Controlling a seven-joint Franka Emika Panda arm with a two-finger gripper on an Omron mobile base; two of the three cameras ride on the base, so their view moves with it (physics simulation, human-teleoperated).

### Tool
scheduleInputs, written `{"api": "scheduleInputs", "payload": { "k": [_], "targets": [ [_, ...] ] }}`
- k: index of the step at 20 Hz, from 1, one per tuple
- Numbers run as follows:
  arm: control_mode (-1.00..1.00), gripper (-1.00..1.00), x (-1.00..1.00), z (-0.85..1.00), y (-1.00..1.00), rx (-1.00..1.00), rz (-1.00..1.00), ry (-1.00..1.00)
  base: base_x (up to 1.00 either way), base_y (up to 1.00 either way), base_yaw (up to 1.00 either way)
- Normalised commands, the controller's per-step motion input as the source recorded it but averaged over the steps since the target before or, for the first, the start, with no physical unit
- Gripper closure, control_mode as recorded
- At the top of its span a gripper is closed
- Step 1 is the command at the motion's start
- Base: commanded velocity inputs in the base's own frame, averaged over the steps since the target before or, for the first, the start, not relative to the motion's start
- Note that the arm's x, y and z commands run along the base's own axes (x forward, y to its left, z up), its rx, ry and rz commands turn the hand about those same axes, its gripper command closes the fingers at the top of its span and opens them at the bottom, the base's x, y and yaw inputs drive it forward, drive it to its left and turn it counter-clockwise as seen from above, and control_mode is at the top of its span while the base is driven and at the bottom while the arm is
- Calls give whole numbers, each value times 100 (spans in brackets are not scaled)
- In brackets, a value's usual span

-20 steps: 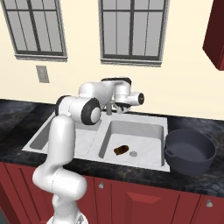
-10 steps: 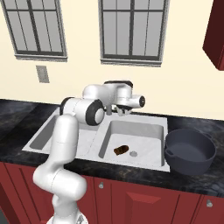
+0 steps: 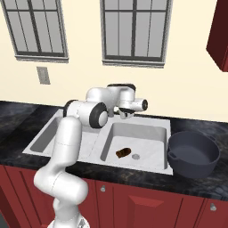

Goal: Dump the sweet potato from the pot into the sink. Then turn on the water and wash the sweet potato. Then turn off the water and put the sweet potato back in the pot.

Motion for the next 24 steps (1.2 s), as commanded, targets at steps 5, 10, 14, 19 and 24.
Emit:
{"api": "scheduleInputs", "payload": {
  "k": [5,10,14,19,24],
  "targets": [
    [-100,-100,28,-2,0,0,0,0,0,0,0],
    [-100,-100,36,-5,0,0,0,0,0,0,0],
    [-100,-100,45,-9,0,0,0,0,0,0,0],
    [-100,-100,23,-23,-2,0,-1,0,0,0,0],
    [-100,-100,0,-36,-5,3,-19,0,0,0,0]
  ]
}}
